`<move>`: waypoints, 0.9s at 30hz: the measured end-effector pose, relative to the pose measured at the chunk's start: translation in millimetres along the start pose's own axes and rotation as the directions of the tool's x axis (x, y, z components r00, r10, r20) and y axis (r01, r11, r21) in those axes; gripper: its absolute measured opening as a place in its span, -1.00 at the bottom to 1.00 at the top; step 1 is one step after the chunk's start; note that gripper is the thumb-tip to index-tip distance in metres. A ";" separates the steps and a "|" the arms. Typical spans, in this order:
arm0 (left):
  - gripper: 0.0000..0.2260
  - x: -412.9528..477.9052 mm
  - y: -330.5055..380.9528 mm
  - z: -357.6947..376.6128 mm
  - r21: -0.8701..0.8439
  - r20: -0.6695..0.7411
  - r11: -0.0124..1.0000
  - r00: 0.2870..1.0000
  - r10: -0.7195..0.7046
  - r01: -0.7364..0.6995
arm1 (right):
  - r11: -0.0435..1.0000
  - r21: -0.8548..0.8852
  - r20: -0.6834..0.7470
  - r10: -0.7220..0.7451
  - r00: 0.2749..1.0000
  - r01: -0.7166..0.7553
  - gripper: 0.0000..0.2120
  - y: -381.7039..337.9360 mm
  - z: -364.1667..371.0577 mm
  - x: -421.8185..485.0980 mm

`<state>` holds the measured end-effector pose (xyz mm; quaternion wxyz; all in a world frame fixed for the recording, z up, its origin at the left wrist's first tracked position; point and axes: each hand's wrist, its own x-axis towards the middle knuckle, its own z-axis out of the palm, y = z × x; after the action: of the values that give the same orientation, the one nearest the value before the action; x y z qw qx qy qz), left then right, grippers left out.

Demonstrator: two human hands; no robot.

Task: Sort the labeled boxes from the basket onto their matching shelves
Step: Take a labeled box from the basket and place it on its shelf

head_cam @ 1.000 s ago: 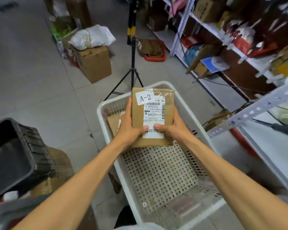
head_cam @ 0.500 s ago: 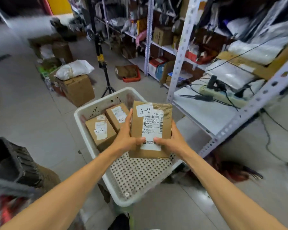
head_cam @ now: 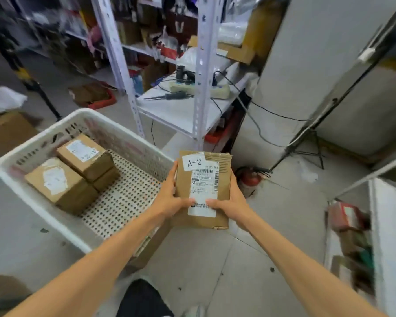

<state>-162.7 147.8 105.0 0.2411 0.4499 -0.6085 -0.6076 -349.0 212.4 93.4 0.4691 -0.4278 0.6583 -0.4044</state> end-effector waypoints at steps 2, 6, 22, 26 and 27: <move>0.04 12.3 7.0 24.7 0.029 0.103 0.999 0.995 0.013 -0.016 | 0.998 0.035 -0.079 0.058 0.995 -0.055 0.06 12.6 -24.4 -12.2; 0.05 44.1 32.0 75.6 0.070 0.266 0.994 0.962 0.068 -0.090 | 0.988 0.085 -0.239 0.146 0.960 -0.129 0.09 20.3 -76.0 -26.2; -0.01 186.2 189.0 318.6 -0.093 0.779 0.955 0.576 0.246 -0.283 | 0.989 0.137 -0.813 0.145 0.564 -0.056 -0.12 -16.4 -303.1 -70.2; -0.06 204.4 205.0 376.6 -0.127 0.854 0.963 0.468 0.227 -0.237 | 0.985 0.167 -0.860 0.169 0.482 -0.048 -0.05 -4.5 -348.7 -80.9; -0.07 209.4 206.0 391.3 -0.132 0.872 0.963 0.435 0.225 -0.234 | 0.982 0.182 -0.869 0.182 0.460 -0.046 -0.03 1.1 -360.9 -82.4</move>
<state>-644.2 146.8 192.1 -0.0283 -0.0127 -0.7030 -0.7105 -681.0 337.7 198.8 0.1158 -0.0810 0.8043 -0.5771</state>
